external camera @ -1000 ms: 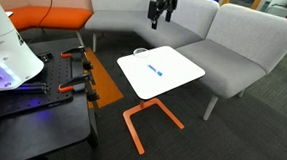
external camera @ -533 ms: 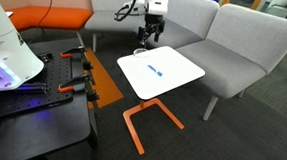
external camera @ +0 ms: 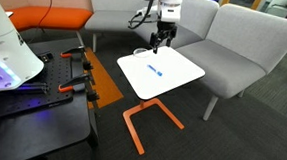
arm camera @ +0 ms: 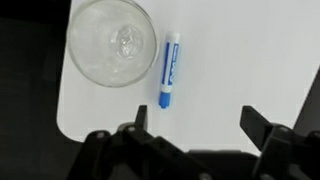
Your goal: Pick up the blue marker and put it in the cup
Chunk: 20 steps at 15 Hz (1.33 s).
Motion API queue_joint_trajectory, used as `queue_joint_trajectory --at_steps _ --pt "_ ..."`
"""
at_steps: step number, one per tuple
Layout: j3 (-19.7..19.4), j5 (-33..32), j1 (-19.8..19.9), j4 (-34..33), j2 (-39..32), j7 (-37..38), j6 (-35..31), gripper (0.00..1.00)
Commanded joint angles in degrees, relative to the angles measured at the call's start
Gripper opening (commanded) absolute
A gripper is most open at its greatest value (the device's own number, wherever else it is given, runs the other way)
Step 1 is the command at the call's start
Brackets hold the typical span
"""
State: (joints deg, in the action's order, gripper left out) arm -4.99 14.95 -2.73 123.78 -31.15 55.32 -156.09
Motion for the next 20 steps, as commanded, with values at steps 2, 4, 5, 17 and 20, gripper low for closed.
queue_joint_trajectory --at_steps 2,4,5,17,20 --pt "0.8 2.3 1.6 -5.0 -4.1 -4.9 3.3 1.0" --pt "1.3 3.8 2.7 -6.2 -6.0 -7.0 3.0 1.0" --pt "1.6 4.9 3.4 -6.7 -7.0 -8.4 2.8 0.99" --pt "3.9 15.9 6.1 -8.4 -14.8 -15.7 1.0 0.85" --pt "3.9 16.4 5.8 -8.9 -15.8 -15.6 0.7 0.62"
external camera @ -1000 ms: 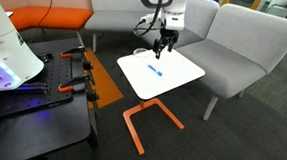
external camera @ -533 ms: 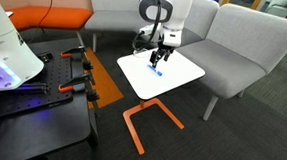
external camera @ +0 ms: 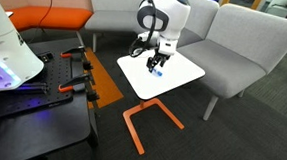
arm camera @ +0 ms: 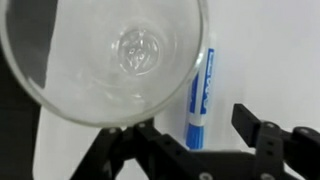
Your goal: Pick up the blue marker and put it in the cup
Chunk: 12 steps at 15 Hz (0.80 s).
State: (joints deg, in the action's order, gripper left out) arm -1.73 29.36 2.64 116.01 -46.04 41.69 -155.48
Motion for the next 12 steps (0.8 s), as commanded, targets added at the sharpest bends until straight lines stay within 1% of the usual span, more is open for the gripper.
queue_joint_trajectory --at_steps 1,5,8,9,10,12 --pt "0.6 1.9 0.4 -1.3 -1.2 -2.2 0.0 0.58" --pt "0.0 1.6 -0.4 -1.2 -1.4 -1.7 -0.6 0.26" --pt "-0.5 1.3 -1.1 -1.0 -1.3 -1.1 -1.0 0.05" --pt "-0.8 1.1 -1.6 -0.9 -1.2 -0.6 -1.2 0.0" --pt "-1.2 0.9 -2.1 -0.9 -1.0 -0.1 -1.2 0.03" --pt "-2.5 0.2 -3.8 -0.6 -0.6 1.0 -1.8 0.05"
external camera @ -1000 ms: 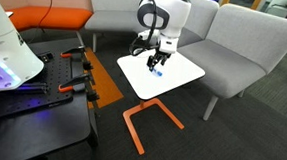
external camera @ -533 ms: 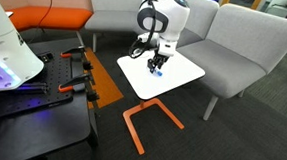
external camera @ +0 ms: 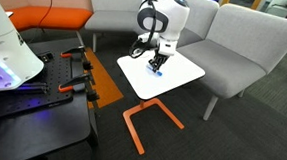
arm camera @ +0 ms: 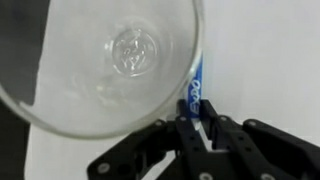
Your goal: Pick up the blue marker and put it in the cup
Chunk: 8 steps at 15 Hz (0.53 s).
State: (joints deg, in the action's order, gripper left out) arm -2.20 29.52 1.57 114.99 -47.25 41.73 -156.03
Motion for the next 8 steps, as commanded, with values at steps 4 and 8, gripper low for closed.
queue_joint_trajectory --at_steps 4,8 --pt "-6.2 -1.4 -7.6 1.0 3.0 7.1 1.5 0.05" --pt "-14.1 -7.3 -14.7 0.6 6.2 23.5 9.5 0.05"
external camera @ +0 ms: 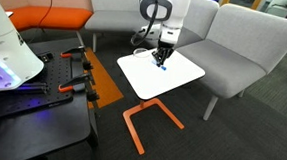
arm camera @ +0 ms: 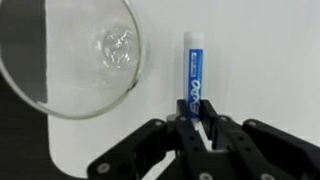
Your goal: Pick up the blue marker and put it in the cup
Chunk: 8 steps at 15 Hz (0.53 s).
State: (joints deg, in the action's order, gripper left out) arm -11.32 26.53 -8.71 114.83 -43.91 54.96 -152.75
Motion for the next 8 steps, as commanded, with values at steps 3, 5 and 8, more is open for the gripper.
queue_joint_trajectory --at_steps 3,5,8 --pt "-7.5 -11.4 -5.8 -1.9 5.7 20.3 17.1 0.05" --pt "-7.6 -16.1 -5.6 -5.2 7.5 26.7 25.3 0.05" --pt "-6.1 -21.9 -5.0 -11.7 8.9 37.2 38.0 0.05"
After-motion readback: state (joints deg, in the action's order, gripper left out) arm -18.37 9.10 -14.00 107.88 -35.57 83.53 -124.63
